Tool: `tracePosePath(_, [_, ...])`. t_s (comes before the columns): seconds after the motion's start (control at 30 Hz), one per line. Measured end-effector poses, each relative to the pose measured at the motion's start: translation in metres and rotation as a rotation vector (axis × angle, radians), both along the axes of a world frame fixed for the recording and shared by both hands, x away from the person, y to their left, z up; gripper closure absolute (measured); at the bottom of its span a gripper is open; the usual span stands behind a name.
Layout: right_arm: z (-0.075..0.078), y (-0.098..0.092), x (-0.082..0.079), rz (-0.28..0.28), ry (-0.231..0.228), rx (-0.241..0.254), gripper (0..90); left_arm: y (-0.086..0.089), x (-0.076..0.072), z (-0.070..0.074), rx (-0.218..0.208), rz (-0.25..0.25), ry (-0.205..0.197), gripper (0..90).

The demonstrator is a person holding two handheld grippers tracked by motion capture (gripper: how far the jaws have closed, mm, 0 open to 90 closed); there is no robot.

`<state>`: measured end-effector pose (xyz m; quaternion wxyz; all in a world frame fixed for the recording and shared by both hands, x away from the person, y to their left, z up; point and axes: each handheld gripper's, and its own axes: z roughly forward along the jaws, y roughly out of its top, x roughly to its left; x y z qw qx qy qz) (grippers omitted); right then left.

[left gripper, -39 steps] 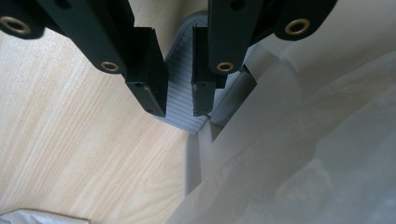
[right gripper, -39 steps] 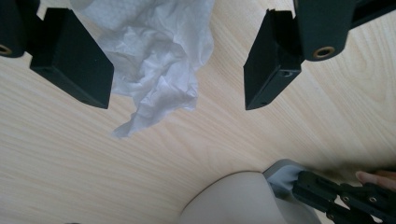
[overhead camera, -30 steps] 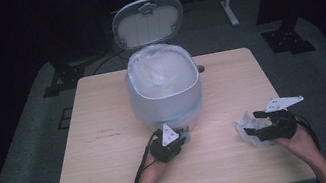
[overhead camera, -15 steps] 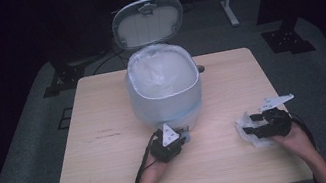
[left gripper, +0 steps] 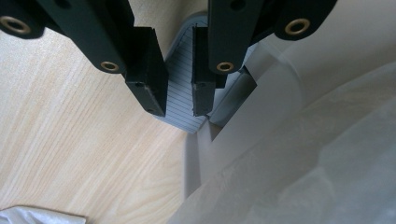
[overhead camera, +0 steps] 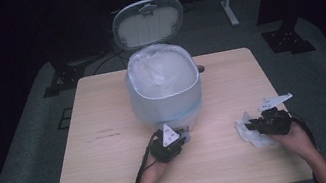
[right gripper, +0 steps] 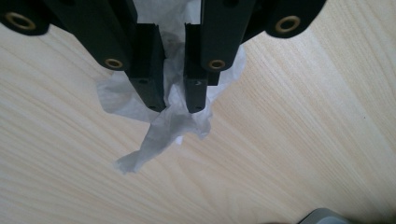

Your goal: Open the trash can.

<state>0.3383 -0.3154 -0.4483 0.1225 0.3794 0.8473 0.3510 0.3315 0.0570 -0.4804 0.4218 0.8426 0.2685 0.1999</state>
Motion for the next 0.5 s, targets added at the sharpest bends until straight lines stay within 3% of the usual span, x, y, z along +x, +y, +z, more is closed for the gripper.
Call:
tracePosePath(0.23, [0.013,-0.009,-0.003,0.006,-0.008,0.08,81.8,0.0,0.0,0.0,0.0,0.0,0.001,75.9])
tracePosePath(0.5, [0.029,-0.011,-0.007,0.021,-0.026,0.129,82.7,0.0,0.0,0.0,-0.001,0.0,0.001,75.8])
